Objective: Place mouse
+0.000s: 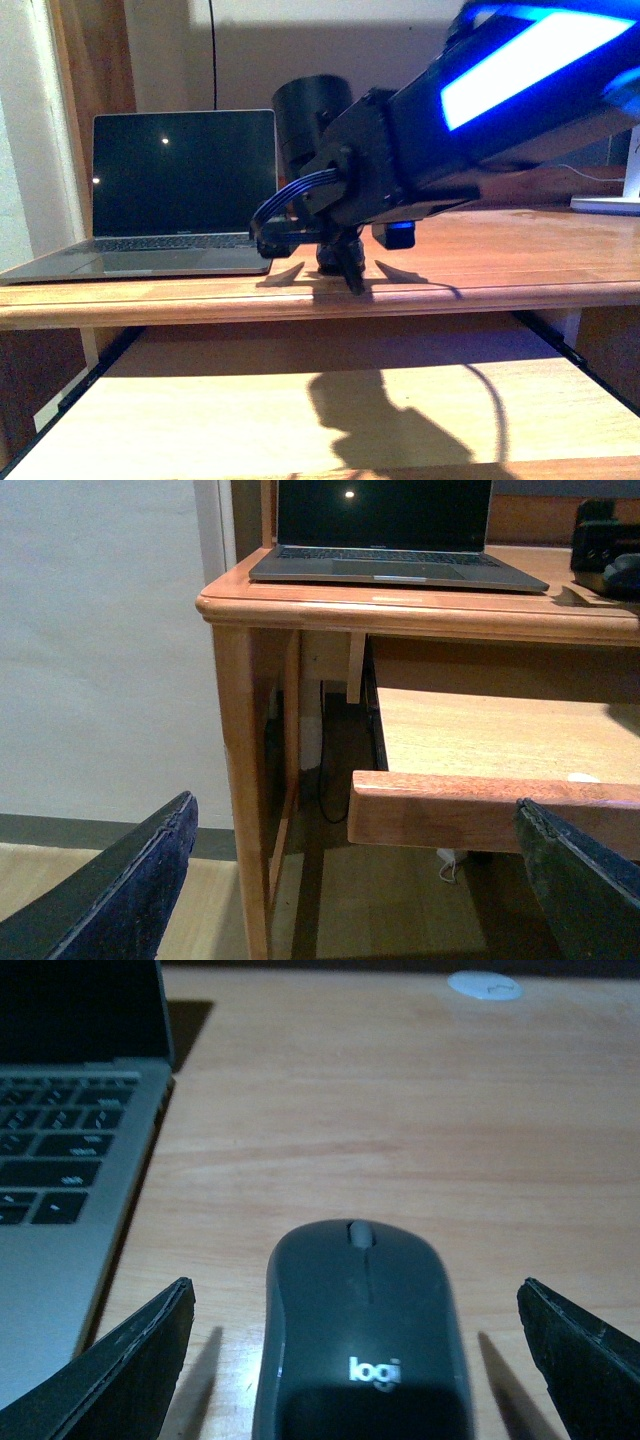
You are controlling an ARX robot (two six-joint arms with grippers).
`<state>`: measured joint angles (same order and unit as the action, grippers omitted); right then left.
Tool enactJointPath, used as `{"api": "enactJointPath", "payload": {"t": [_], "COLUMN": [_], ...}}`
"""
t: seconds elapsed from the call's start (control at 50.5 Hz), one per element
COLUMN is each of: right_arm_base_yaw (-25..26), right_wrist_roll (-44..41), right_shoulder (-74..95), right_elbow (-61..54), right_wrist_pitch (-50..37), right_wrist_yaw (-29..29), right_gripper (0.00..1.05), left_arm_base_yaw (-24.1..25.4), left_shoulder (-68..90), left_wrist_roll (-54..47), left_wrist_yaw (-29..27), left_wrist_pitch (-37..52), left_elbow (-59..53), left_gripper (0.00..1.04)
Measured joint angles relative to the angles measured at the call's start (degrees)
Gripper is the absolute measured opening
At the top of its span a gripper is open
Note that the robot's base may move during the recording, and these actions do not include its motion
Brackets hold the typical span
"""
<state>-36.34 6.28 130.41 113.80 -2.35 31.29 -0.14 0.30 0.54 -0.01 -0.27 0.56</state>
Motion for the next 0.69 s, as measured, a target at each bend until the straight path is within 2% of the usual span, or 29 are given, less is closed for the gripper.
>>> {"api": "enactJointPath", "payload": {"t": [0.198, 0.356, 0.495, 0.693], "right_arm_base_yaw": [3.6, 7.6, 13.5, 20.3], "right_wrist_roll": [1.7, 1.6, 0.3, -3.7], "right_shoulder": [-16.8, -32.5, -48.1, -56.0], "right_elbow": [-18.7, -37.4, -62.2, -83.0], "right_wrist_pitch": [-10.6, -18.7, -24.2, -27.6], "right_wrist_yaw": [-9.2, -20.5, -34.9, -45.7], "right_gripper": [0.97, 0.97, 0.97, 0.97], "left_arm_base_yaw": [0.0, 0.0, 0.0, 0.0], "left_shoulder": [0.0, 0.0, 0.0, 0.0], "left_wrist_roll": [0.0, 0.0, 0.0, 0.0], "left_wrist_yaw": [0.0, 0.0, 0.0, 0.0], "left_wrist_pitch": [0.0, 0.0, 0.0, 0.0], "left_elbow": [0.0, 0.0, 0.0, 0.0], "left_gripper": [0.97, 0.97, 0.97, 0.97]}}
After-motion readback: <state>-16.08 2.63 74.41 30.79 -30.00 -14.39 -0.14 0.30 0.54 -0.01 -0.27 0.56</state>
